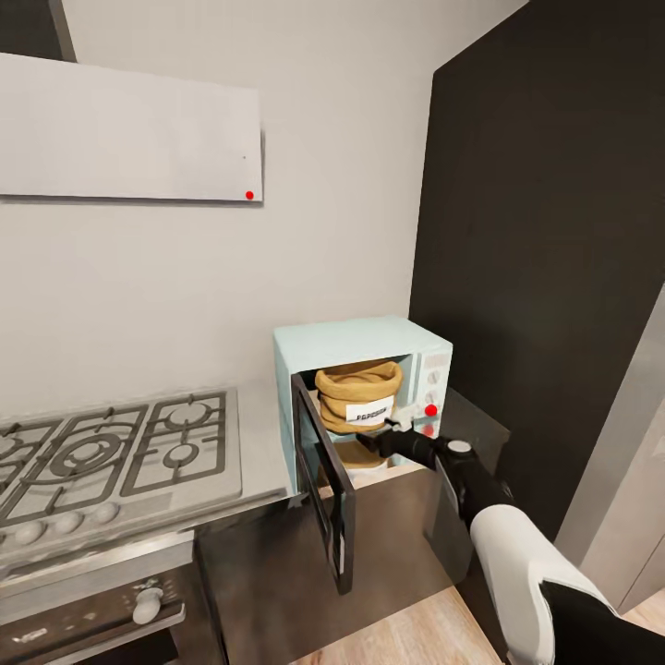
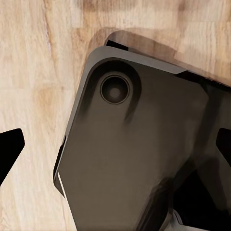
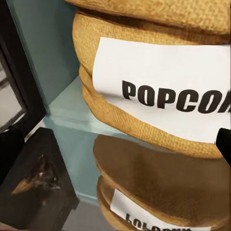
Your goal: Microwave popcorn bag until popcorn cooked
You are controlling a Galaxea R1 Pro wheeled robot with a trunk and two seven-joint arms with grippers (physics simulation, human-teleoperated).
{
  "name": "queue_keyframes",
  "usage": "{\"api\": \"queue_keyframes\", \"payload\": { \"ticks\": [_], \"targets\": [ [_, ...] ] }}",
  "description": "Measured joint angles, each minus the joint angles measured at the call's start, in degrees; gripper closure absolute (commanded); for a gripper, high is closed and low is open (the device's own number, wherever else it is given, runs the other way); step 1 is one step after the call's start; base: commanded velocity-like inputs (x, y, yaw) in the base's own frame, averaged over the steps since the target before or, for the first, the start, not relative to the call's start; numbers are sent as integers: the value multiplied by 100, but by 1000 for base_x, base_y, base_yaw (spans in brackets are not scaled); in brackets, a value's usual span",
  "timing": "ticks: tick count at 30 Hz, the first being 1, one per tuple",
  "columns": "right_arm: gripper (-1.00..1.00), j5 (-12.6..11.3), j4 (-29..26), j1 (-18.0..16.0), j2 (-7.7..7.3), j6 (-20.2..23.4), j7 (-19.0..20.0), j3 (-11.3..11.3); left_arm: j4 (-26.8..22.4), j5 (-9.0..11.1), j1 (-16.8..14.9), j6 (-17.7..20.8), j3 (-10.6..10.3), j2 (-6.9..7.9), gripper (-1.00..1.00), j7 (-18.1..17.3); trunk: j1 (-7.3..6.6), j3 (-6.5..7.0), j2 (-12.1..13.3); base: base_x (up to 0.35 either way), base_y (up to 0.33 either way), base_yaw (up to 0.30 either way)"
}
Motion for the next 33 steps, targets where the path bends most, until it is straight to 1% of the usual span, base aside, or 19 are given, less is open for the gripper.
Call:
{"api": "queue_keyframes", "payload": {
  "ticks": [1, 2, 3, 6, 7, 10, 16, 22, 33],
  "targets": [
    [-100, -19, 25, 0, 0, -119, -47, -6, -2, 0, 1, -1, 0, 0, -100, -1, 0, 0, 0, 0, 0, 0],
    [-100, -87, 38, 0, -5, -209, -88, -26, -7, 0, 1, 0, 0, 0, -100, -2, 0, 0, 0, 0, 0, 0],
    [-100, -205, 44, 0, -17, -264, -131, -45, -13, 0, 0, 1, 0, 0, -100, 0, 0, 0, 0, 0, 0, 0],
    [-100, -485, 51, 1, -36, -326, -211, -69, -21, 0, 0, 2, 0, 0, -100, 2, 0, 0, 0, 0, 0, 0],
    [-100, -506, 52, 1, -35, -332, -217, -69, -21, 0, 0, 2, 0, 0, -100, 2, 0, 0, 0, 0, 0, 0],
    [-100, -533, 52, 1, -23, -377, -225, -70, -22, 4, 0, 2, -4, 0, -100, 1, -1, 0, 0, 85, 0, 0],
    [-100, -545, 56, 1, 8, -404, -249, -70, -21, 8, 1, 1, 0, 0, -100, -2, -2, 0, -1, 223, 0, 0],
    [-100, -544, 57, 1, 6, -405, -260, -71, -22, 8, 0, 2, 0, 2, -100, -2, -2, 0, 0, 219, 0, 0],
    [-100, -563, 66, 1, 14, -399, -238, -70, -32, 0, 0, 2, 0, 0, -100, -1, -1, 0, -1, 37, 3, 0]
  ]
}}
